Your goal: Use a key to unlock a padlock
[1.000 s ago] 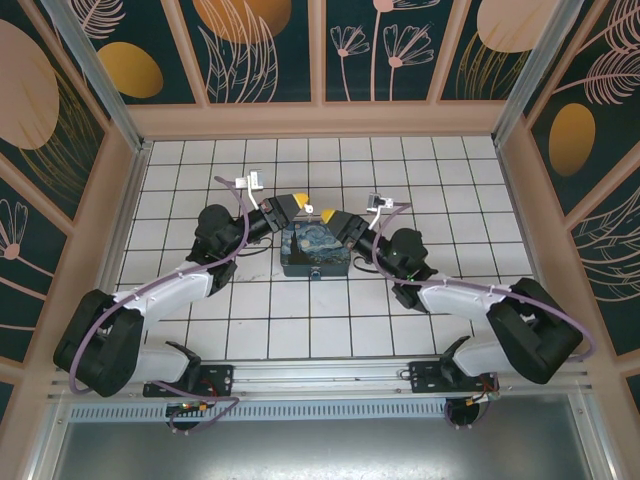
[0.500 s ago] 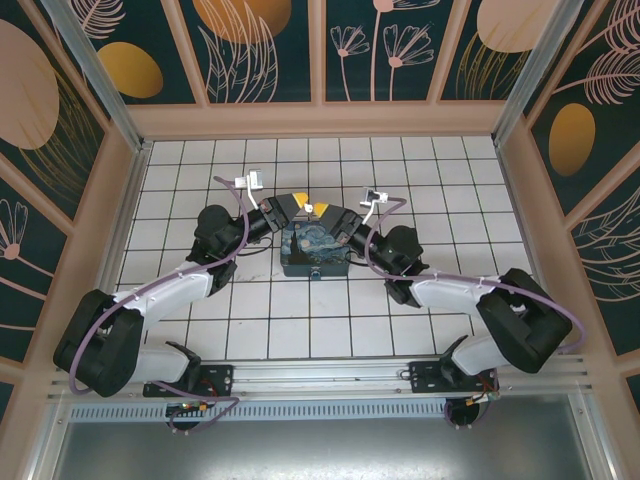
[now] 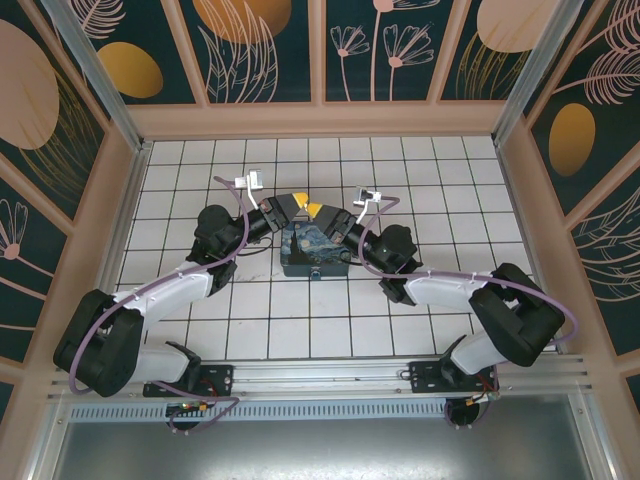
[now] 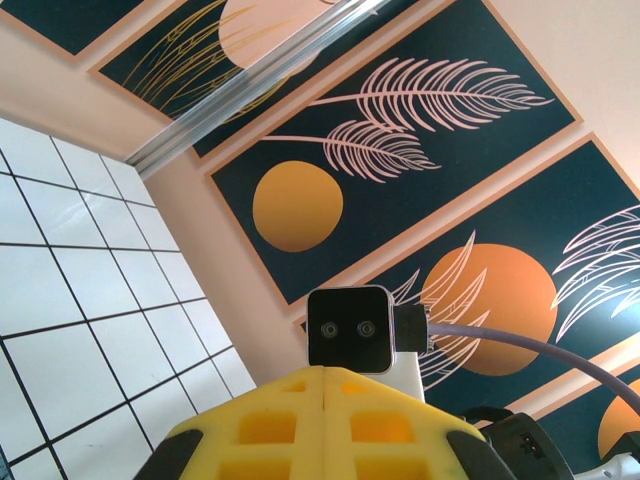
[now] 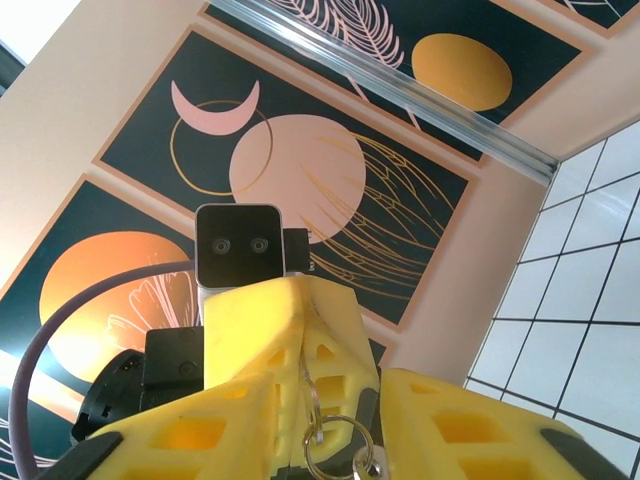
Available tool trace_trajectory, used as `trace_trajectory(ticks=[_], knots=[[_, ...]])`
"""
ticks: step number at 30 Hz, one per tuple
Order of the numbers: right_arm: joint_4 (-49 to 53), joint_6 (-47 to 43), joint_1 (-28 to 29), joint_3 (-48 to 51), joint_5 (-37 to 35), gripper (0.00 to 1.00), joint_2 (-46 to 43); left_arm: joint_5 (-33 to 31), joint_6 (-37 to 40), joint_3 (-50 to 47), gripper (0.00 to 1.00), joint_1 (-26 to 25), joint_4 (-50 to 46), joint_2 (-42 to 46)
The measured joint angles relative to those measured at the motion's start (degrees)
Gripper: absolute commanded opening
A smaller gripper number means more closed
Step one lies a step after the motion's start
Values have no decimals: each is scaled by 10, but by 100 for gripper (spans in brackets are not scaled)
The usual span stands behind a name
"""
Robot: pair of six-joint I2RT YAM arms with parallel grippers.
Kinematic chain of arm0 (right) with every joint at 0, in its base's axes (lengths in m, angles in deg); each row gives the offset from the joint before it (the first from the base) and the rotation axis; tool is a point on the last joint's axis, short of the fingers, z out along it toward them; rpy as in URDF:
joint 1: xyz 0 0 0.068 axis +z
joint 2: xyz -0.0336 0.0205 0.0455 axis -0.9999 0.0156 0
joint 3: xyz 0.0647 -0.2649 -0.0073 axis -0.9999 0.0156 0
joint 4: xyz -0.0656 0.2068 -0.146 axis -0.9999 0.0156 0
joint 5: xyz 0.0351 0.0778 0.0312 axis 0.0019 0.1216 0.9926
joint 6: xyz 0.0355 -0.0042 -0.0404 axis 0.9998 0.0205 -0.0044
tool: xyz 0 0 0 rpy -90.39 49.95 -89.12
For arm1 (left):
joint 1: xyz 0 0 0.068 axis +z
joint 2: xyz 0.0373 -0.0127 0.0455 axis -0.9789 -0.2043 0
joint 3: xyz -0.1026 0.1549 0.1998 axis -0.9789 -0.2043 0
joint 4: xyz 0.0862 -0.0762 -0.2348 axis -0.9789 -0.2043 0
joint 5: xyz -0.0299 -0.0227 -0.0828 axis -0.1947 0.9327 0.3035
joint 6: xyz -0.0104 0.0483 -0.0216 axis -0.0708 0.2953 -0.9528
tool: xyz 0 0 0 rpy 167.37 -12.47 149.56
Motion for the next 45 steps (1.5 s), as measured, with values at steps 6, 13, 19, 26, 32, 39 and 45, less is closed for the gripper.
trace_trajectory(ticks=[6, 13, 19, 26, 32, 39, 45], knots=[[-2, 1, 2, 0, 0, 31, 0, -1, 0, 0, 0, 0, 0, 0], [-5, 1, 7, 0, 0, 27, 0, -2, 0, 0, 0, 0, 0, -1], [-8, 3, 9, 2, -2, 15, 0, -2, 0, 0, 0, 0, 0, -1], [-11, 3, 9, 5, -4, 2, 2, -4, 0, 0, 0, 0, 0, -1], [-15, 4, 9, 11, -6, 0, 2, -3, 0, 0, 0, 0, -3, -1], [-16, 6, 9, 21, -14, 0, 2, -5, 0, -8, 0, -3, -5, -1], [-15, 13, 9, 28, -16, 0, -2, -10, 0, -16, 0, -6, -5, 2]])
